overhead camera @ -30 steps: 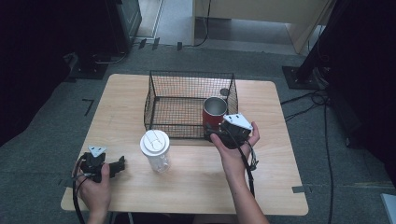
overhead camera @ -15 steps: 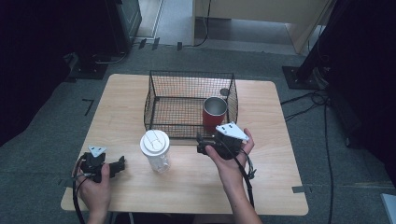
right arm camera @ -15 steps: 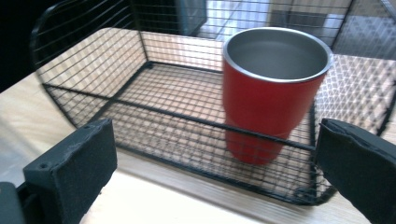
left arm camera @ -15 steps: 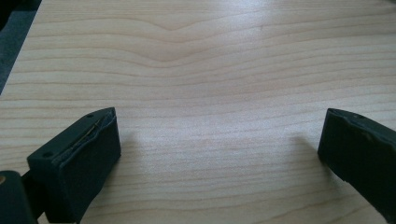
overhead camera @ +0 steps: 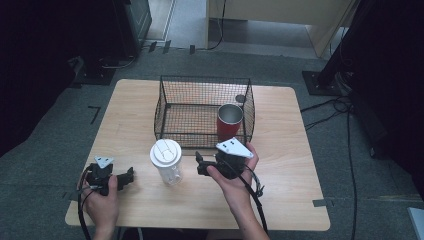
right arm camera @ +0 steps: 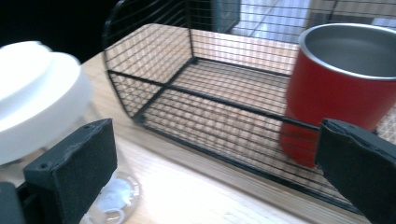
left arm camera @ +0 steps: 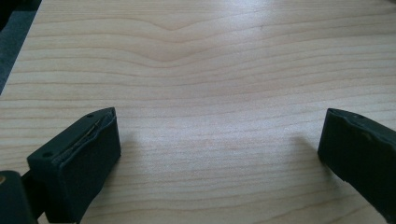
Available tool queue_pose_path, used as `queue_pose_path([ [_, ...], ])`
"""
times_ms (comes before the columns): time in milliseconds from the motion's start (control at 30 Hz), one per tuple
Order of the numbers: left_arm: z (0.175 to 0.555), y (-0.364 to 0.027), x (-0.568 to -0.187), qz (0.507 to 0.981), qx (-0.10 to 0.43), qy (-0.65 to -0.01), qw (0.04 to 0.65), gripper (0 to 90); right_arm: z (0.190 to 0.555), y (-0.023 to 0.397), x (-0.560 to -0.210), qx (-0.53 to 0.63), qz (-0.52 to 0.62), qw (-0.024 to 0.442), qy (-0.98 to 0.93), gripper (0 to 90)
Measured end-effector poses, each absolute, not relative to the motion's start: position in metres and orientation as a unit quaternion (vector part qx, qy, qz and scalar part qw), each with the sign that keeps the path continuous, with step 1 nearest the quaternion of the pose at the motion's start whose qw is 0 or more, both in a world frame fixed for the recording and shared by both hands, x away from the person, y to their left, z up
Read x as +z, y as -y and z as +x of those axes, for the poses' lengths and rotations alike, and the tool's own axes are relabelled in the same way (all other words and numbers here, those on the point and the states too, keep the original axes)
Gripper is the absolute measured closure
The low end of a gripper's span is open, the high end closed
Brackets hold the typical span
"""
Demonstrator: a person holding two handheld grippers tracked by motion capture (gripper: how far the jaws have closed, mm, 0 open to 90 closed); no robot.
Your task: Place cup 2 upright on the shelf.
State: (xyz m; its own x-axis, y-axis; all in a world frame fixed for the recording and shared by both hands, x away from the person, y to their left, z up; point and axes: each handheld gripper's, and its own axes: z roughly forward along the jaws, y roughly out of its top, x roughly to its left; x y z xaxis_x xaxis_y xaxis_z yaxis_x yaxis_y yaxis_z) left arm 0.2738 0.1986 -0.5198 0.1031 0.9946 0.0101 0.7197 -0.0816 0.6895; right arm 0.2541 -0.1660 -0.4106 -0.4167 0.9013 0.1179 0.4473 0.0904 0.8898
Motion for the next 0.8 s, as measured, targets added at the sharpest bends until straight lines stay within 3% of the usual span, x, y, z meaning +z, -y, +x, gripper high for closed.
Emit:
queue_pose_path([
  [800,0.274,-0.199,-0.520,0.691,0.252,-0.620,0.273,0.0,0.230,0.129,-0.411,0.508,0.442,0.187,-0.716,0.0],
])
